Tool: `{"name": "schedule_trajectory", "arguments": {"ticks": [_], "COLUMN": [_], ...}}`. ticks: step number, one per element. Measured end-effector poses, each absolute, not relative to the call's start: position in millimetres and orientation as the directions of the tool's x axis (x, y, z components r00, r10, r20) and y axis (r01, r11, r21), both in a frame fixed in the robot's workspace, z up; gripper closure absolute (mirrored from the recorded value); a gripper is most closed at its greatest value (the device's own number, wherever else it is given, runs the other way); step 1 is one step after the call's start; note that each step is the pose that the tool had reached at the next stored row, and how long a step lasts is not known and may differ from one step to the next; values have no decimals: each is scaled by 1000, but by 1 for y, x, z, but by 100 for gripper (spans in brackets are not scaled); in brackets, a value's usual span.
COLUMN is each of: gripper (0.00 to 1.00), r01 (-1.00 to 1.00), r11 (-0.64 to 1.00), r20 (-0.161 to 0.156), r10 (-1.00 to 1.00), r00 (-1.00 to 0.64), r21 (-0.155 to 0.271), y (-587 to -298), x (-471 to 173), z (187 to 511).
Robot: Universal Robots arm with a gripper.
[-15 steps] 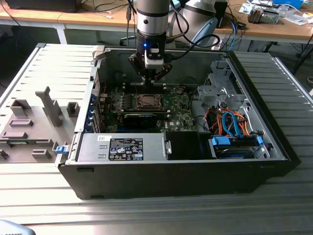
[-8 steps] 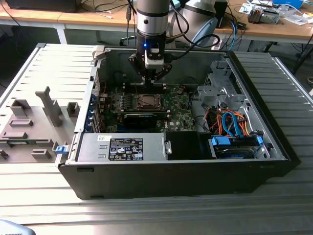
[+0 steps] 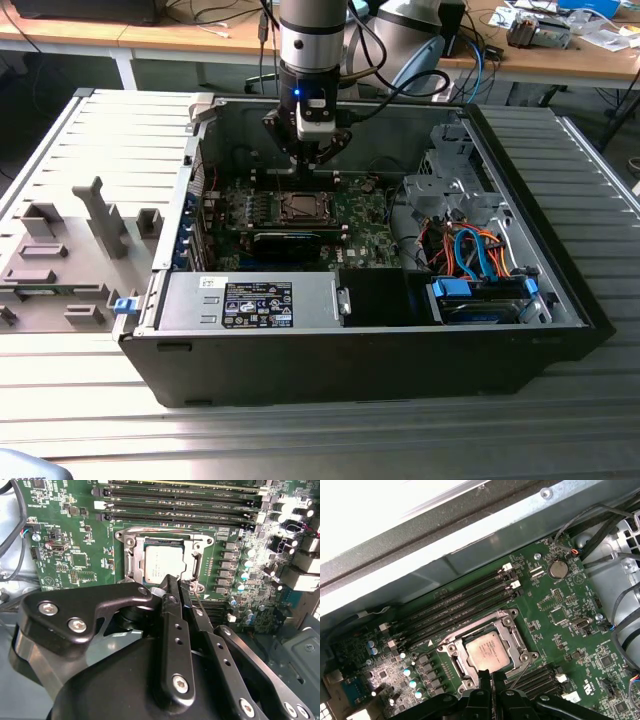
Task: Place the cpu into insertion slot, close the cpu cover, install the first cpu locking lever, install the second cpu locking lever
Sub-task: 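Install the first cpu locking lever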
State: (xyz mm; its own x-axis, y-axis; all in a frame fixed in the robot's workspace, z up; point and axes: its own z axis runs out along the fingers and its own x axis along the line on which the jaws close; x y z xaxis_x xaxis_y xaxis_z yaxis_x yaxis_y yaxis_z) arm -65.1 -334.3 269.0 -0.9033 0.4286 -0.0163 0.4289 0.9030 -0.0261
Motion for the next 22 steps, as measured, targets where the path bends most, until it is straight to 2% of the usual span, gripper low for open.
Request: {"name": "schedule_trajectory", "arguments": {"ticks": [22], "gripper": [84], "r01": [418], "r11": [908], "r20": [-16], "r10": [418], "r00": [-908], "r21": [-26], "y": [-334], "x": [-65], "z": [269]}}
